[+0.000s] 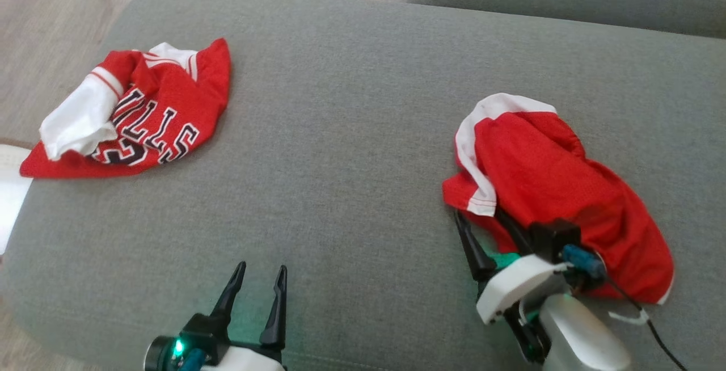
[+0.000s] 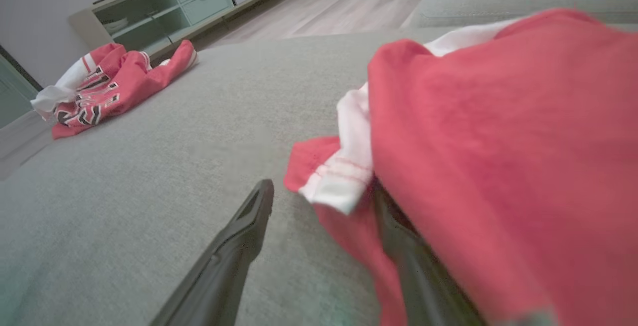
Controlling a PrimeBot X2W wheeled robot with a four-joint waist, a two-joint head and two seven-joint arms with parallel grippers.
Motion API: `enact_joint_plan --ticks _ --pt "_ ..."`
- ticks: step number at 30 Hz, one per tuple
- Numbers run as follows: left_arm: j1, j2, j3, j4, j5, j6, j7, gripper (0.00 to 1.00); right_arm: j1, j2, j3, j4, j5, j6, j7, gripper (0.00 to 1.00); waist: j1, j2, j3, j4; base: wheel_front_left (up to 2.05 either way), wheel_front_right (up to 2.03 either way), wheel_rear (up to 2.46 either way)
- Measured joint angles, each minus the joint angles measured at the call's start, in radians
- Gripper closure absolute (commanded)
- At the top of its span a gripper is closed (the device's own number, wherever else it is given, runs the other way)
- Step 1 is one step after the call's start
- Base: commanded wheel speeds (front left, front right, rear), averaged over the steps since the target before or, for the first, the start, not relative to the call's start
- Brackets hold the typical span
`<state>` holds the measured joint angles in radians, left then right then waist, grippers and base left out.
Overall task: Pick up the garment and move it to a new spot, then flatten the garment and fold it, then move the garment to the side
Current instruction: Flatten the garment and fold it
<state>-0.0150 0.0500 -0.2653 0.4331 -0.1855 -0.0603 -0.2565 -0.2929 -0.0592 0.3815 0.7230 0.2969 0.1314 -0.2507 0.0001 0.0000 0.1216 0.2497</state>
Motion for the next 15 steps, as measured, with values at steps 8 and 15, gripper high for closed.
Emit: enact_joint_plan --ticks 8,15 --pt "0.000 0.000 0.001 0.000 0.000 0.008 0.000 0.00 -0.033 0.000 0.000 -0.009 0.023 0.000 0.000 1.00 0.0000 0.0000 -0.005 0.023 0.00 0.00 0.00" --pt "0.002 0.000 -0.001 0.008 -0.002 0.008 0.000 0.00 -0.069 0.000 -0.025 -0.098 0.028 0.000 0.000 1.00 0.0000 0.0000 -0.038 0.024 0.00 0.00 0.00"
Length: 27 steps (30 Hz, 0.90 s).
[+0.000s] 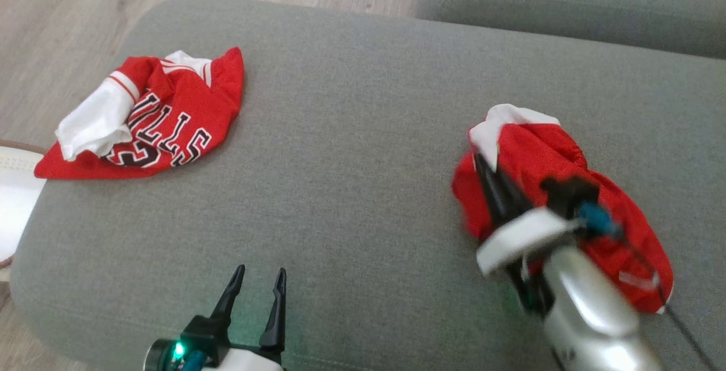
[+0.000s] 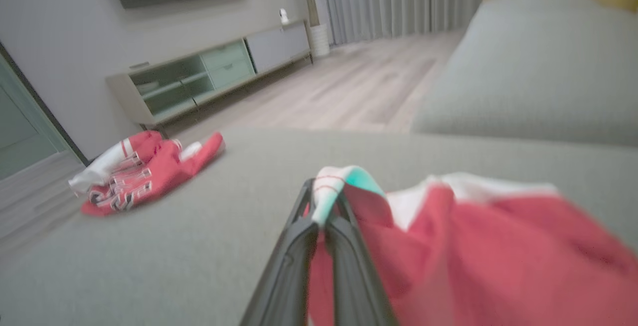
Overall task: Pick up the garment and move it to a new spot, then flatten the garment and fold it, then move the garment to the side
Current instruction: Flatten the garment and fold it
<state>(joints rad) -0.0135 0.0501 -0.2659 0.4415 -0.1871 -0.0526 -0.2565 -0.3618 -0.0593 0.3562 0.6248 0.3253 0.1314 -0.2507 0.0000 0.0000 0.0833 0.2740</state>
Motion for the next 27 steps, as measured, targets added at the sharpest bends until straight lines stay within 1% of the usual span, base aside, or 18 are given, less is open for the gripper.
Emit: enact_joint_plan --ticks 3,9,11,14,17,20,23,27 --pt "0.000 0.000 -0.011 0.005 0.000 -0.001 0.000 0.00 -0.128 -0.002 0.004 -0.034 -0.021 0.000 0.000 1.00 0.0000 0.0000 -0.020 0.010 0.00 0.00 0.00" --pt "0.006 0.000 -0.026 0.015 0.000 -0.001 0.000 0.00 -0.502 -0.010 0.006 -0.107 -0.062 0.000 0.000 1.00 0.0000 0.0000 -0.057 0.068 0.00 0.00 0.00" --pt "0.021 0.000 -0.024 0.017 0.000 -0.001 0.000 0.00 -0.572 -0.010 0.006 -0.125 -0.072 0.000 -0.002 1.00 0.0000 0.0000 -0.071 0.089 0.00 0.00 0.00" --pt "0.046 0.000 -0.019 0.023 0.001 -0.001 0.000 0.00 -0.601 -0.009 0.006 -0.132 -0.078 0.000 -0.006 1.00 0.0000 0.0000 -0.087 0.103 0.00 0.00 0.00" --pt "0.085 0.001 -0.002 0.026 0.001 0.000 0.000 0.00 -0.595 -0.010 -0.001 -0.125 -0.082 0.000 -0.006 1.00 -0.0002 0.0000 -0.107 0.106 0.00 0.00 0.00" --pt "0.105 0.002 0.006 0.027 0.000 -0.001 0.000 0.00 -0.558 -0.026 0.033 -0.093 -0.089 0.000 -0.006 1.00 -0.0002 0.0000 -0.109 0.083 0.00 0.00 0.00" --pt "0.100 0.002 0.005 0.023 -0.005 -0.001 0.000 0.00 -0.448 -0.085 0.076 -0.035 -0.089 0.000 -0.006 1.00 0.0000 0.0000 -0.099 0.051 0.00 0.00 0.00" --pt "0.094 0.002 0.000 0.016 -0.015 0.000 0.000 0.00 -0.242 -0.205 0.082 0.067 -0.089 0.000 -0.005 1.00 0.0000 0.0000 -0.077 0.008 0.00 0.00 0.00"
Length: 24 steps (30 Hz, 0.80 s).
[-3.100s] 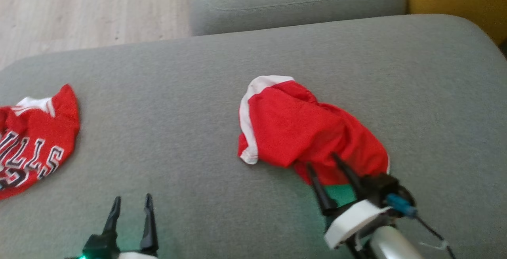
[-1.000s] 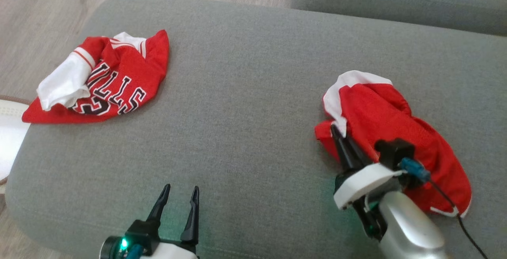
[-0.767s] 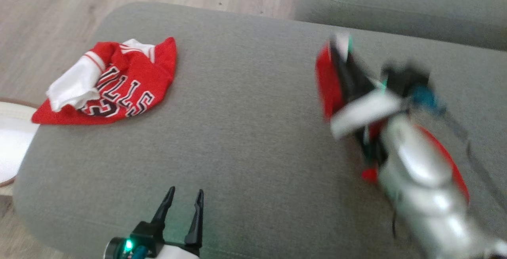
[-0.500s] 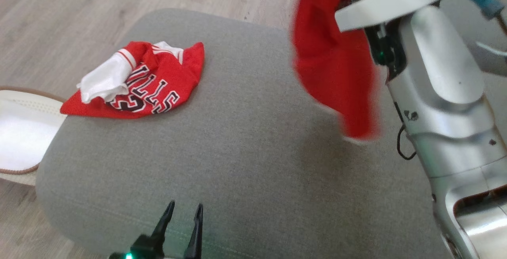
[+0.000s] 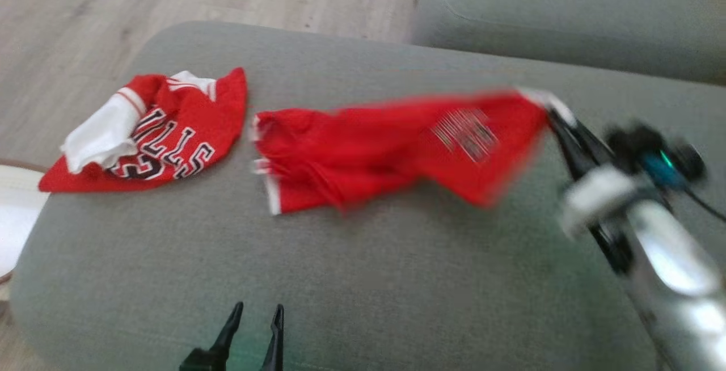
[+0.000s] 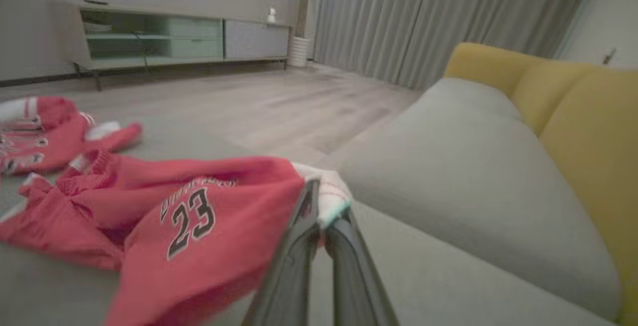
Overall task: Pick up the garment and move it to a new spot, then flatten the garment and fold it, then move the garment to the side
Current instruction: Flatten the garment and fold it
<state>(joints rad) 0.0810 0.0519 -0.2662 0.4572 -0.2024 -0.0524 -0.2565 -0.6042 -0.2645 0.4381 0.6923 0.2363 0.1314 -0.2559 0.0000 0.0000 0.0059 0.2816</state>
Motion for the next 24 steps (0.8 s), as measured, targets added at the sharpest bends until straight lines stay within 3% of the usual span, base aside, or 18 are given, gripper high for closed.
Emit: enact_joint_plan --ticks 1,3,4,9,13,18,24 --pt "-0.004 0.000 -0.002 -0.002 -0.001 0.000 0.000 0.00 0.047 -0.023 -0.016 0.022 0.000 0.000 0.000 0.96 0.0000 0.0000 0.006 -0.010 0.00 0.00 0.00" --pt "-0.020 0.000 -0.003 -0.003 -0.001 0.001 0.000 0.00 0.129 -0.056 -0.076 0.057 0.003 0.000 0.001 0.54 0.0001 0.0000 0.016 -0.030 0.00 0.00 0.00" --pt "-0.028 0.000 -0.002 -0.005 -0.001 0.001 0.000 0.00 0.161 -0.065 -0.111 0.071 0.003 0.000 0.001 0.00 0.0001 0.0000 0.020 -0.041 0.00 0.00 0.00" --pt "-0.040 0.000 0.008 -0.007 0.001 0.001 0.000 0.00 0.278 -0.049 -0.321 0.071 -0.043 0.000 0.001 0.00 0.0000 0.0000 0.027 -0.109 0.00 0.00 0.00" --pt "-0.040 0.000 0.008 -0.007 0.002 0.000 0.000 0.00 0.330 0.033 -0.392 -0.018 -0.127 0.000 0.001 0.00 0.0000 0.0000 0.022 -0.145 0.00 0.00 0.00" --pt "-0.041 0.000 0.000 -0.004 0.002 -0.001 0.000 0.00 0.385 0.136 -0.306 -0.086 -0.168 0.000 0.001 0.00 0.0000 0.0000 0.012 -0.142 0.00 0.00 0.00" --pt "-0.041 0.000 -0.012 0.004 0.002 -0.001 0.000 0.00 0.381 0.183 -0.180 -0.071 -0.153 0.000 0.001 0.00 0.0000 0.0000 0.002 -0.092 0.00 0.00 0.00"
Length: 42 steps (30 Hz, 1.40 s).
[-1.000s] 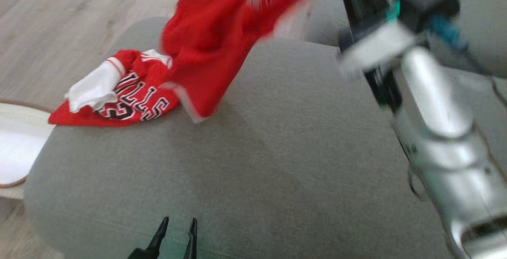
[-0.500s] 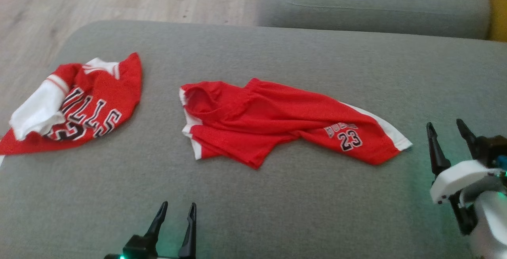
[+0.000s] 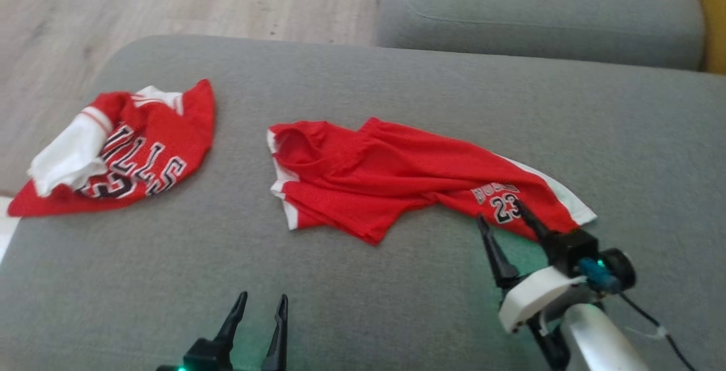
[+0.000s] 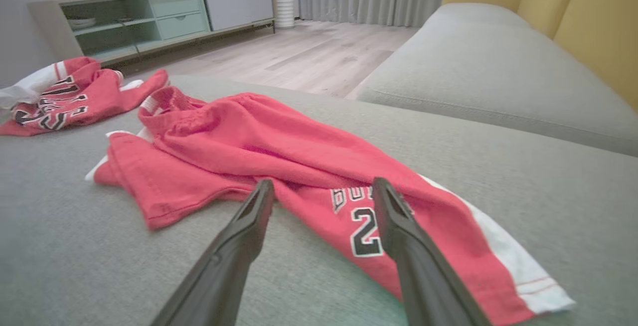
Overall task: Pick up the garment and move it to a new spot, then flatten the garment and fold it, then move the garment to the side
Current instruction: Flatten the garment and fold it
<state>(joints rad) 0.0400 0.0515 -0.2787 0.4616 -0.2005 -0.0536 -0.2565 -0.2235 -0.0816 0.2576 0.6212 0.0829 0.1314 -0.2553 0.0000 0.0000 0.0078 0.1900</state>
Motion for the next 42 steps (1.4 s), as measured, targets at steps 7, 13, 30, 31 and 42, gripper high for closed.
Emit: enact_joint_plan --ticks 7,13,30,31,42 --pt "0.008 0.000 0.011 0.008 0.016 -0.001 0.000 0.00 -0.045 0.011 0.100 0.074 0.027 0.000 0.000 0.00 0.0000 0.0000 -0.008 0.064 0.00 0.00 0.00" --pt "0.007 0.000 0.000 0.008 0.016 -0.009 0.000 0.00 -0.095 0.012 0.241 0.152 0.067 0.000 0.000 0.00 0.0000 0.0000 0.004 0.110 0.00 0.00 0.00" --pt "-0.001 0.000 -0.026 0.007 -0.002 -0.007 0.000 0.00 -0.248 0.015 0.421 0.401 0.164 0.000 0.011 0.06 0.0001 0.0000 0.077 0.231 0.00 0.00 0.00" --pt "-0.003 0.000 -0.027 0.007 -0.002 -0.007 0.000 0.00 -0.253 0.015 0.425 0.406 0.165 0.000 0.010 0.07 0.0001 0.0000 0.081 0.232 0.00 0.00 0.00" --pt "-0.035 0.000 -0.037 -0.001 -0.011 0.007 0.000 0.00 -0.292 0.016 0.400 0.411 0.181 0.000 0.008 1.00 0.0001 0.0000 0.085 0.188 0.00 0.00 0.00"
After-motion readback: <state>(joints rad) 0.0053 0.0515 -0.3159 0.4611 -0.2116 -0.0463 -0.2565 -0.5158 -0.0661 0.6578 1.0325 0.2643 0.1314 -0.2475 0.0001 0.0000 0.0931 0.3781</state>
